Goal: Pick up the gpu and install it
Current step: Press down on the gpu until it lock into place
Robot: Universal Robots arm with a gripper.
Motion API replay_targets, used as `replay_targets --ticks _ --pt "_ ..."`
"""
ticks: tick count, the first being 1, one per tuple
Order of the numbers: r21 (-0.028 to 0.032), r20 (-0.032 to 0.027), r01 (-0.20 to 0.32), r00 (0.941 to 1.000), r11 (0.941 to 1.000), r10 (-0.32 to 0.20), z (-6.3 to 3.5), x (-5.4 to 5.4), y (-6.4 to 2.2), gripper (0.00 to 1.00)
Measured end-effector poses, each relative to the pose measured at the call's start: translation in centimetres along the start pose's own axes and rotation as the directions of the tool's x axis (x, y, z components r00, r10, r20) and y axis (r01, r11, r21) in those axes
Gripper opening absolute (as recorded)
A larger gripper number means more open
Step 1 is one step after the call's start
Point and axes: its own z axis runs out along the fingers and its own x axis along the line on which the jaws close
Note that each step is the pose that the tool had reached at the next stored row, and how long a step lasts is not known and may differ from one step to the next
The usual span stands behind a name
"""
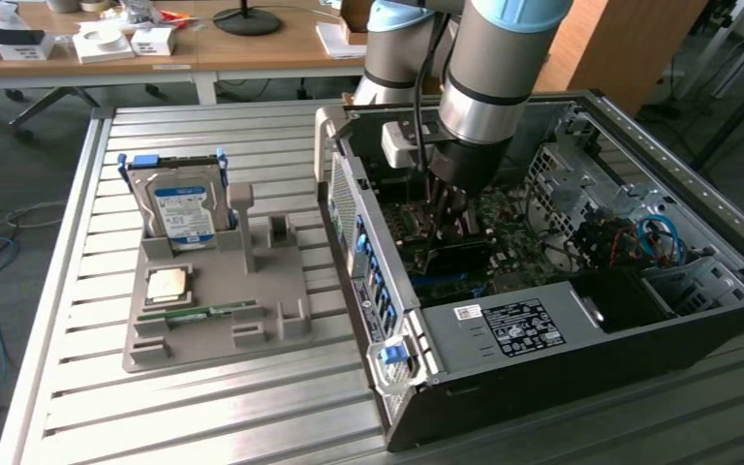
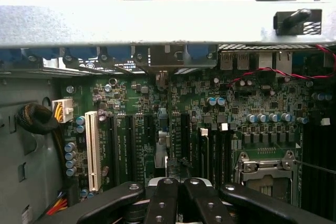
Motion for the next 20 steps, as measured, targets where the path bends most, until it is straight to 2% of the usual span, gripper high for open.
replay_targets --ticks 20 --pt "-0.0001 0.0002 0.0 1.0 1.0 0.0 0.23 0.05 0.19 0.11"
